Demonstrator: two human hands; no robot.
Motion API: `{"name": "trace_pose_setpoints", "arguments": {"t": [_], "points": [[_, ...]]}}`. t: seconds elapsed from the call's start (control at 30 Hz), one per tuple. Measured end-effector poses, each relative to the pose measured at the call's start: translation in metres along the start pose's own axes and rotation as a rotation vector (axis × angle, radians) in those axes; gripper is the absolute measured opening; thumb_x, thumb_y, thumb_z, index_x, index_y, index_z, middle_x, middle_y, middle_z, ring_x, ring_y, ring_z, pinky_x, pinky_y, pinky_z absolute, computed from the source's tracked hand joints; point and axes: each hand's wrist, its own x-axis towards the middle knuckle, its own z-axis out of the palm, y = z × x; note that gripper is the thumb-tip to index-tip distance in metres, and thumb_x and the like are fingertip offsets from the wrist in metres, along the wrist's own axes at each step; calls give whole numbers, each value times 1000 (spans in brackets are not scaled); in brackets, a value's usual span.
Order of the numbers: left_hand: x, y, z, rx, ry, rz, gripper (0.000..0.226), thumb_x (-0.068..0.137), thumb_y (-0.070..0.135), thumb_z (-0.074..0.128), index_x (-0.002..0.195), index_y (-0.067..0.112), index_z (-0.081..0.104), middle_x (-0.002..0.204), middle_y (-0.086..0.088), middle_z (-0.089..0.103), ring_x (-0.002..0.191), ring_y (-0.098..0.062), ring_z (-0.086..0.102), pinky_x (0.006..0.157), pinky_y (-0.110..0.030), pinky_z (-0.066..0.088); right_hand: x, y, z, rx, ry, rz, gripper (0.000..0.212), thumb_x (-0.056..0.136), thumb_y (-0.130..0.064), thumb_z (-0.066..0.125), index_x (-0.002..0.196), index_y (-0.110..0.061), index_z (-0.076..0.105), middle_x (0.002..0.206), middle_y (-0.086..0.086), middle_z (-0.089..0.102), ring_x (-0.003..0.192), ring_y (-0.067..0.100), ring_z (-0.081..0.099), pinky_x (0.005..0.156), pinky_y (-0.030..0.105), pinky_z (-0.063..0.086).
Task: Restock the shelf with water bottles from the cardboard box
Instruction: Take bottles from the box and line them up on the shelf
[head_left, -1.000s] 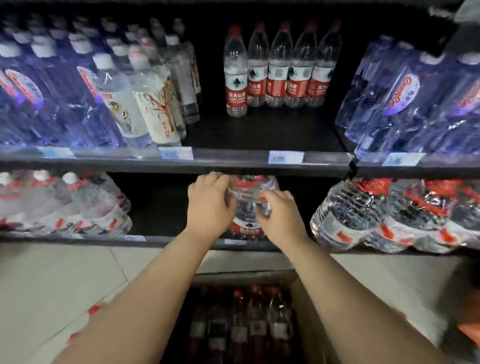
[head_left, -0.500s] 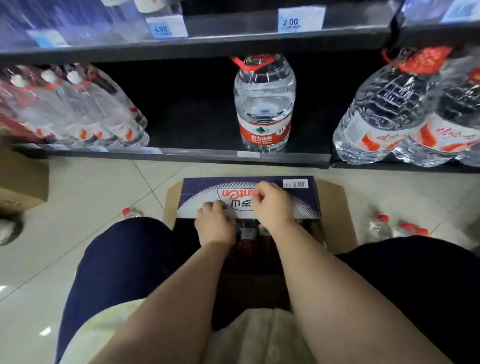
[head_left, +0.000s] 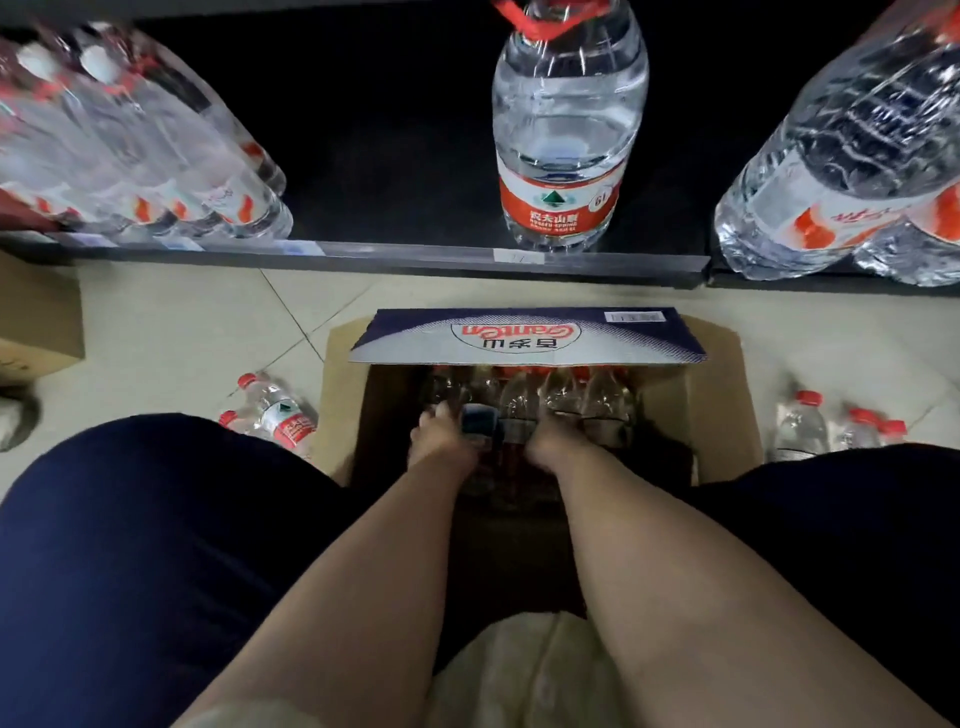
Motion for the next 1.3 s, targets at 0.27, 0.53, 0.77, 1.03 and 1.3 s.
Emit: {"name": "trace_pose_setpoints", "arguments": {"t": [0.27, 0.53, 0.77, 1.03, 1.3], "points": [[30, -20, 39, -314, -107, -26, 65, 71, 42, 77, 126, 12, 58, 124, -9, 63, 119, -27, 58, 94, -24, 45, 28, -9, 67, 51, 271, 148, 54, 93, -17, 51, 140, 6, 39, 146, 25, 40, 135, 36, 38, 112, 37, 30], [47, -13, 41, -95, -155, -88, 84, 81, 39, 72, 147, 6, 31, 149, -17, 39, 138, -29, 37, 109, -30, 33, 29, 2, 44, 146, 304, 91, 29, 88, -12, 58, 113, 0, 64, 118, 20, 65, 113, 34, 60, 94, 34, 47], [47, -15, 46, -147, -213, -47, 101, 78, 39, 71, 153, 21, 8, 148, -14, 41, 130, -30, 49, 109, -38, 40, 26, 15, 35, 306, 371, 79, 21, 88, -8, 53, 102, -5, 69, 106, 17, 69, 101, 30, 64, 76, 22, 40], [47, 7, -33, -653, -483, -132, 16, 89, 27, 61, 80, 14, 57, 74, -4, 56, 59, -18, 54, 54, -23, 47, 18, 0, 37, 144, 359, -31, 33, 90, -19, 56, 121, -8, 58, 120, 19, 60, 112, 34, 56, 87, 33, 45], [45, 5, -77, -716, -520, -210, 19, 83, 25, 59, 91, 8, 63, 79, -12, 64, 70, -26, 59, 65, -31, 49, 49, -35, 15, -245, 419, 46, 42, 88, -25, 56, 128, -12, 51, 140, 14, 36, 127, 35, 30, 108, 41, 27]]}}
